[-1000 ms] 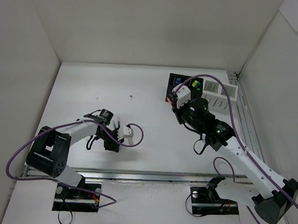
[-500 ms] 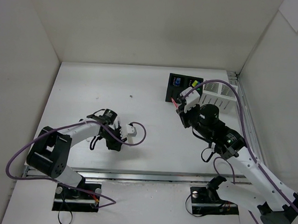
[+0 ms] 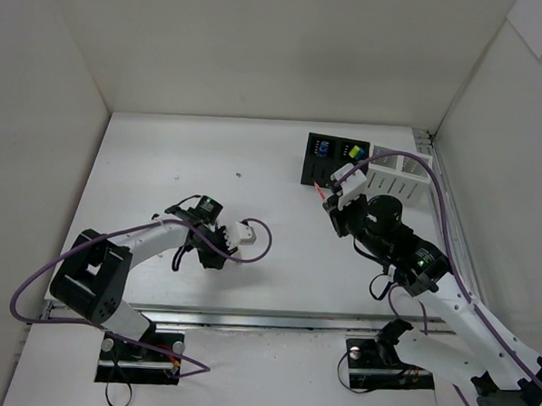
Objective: Sort the stationery into containers
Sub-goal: Close the pen cap on the pen.
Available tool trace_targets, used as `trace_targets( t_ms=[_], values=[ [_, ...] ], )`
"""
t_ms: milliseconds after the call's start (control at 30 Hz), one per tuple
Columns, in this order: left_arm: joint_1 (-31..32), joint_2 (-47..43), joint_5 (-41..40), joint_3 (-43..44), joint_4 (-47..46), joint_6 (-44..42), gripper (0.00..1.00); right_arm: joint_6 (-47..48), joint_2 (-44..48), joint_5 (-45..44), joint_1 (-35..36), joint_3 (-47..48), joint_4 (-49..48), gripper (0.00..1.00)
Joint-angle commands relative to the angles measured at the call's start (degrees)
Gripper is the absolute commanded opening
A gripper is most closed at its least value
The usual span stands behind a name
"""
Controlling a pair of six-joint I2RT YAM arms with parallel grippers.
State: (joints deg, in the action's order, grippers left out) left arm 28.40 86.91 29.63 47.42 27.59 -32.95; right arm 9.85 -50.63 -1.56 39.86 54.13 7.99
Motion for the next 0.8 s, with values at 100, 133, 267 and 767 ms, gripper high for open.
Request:
trace_targets(
  t_ms=[100, 133, 267, 767],
  values=[
    [-2.4, 1.1, 4.1, 12.9, 8.8, -0.7, 0.0, -0.7, 1.7, -0.4, 0.5, -1.4, -5.2, 0.03],
    [-2.9, 1.9, 5.2, 16.3, 11.5, -1.8, 0.0, -1.1, 2.2, -0.5, 0.3, -1.9, -5.7, 0.03],
    [-5.0, 6.5, 11.0, 22.6, 18.4, -7.6, 0.0, -2.1, 3.3, -0.5, 0.3, -4.4, -6.9, 0.03],
    [-8.3, 23.6, 10.0, 65.9, 20.9, 1.2, 0.0, -9.6, 8.5, -1.5, 0.0, -14.8, -16.8, 0.02]
  ],
)
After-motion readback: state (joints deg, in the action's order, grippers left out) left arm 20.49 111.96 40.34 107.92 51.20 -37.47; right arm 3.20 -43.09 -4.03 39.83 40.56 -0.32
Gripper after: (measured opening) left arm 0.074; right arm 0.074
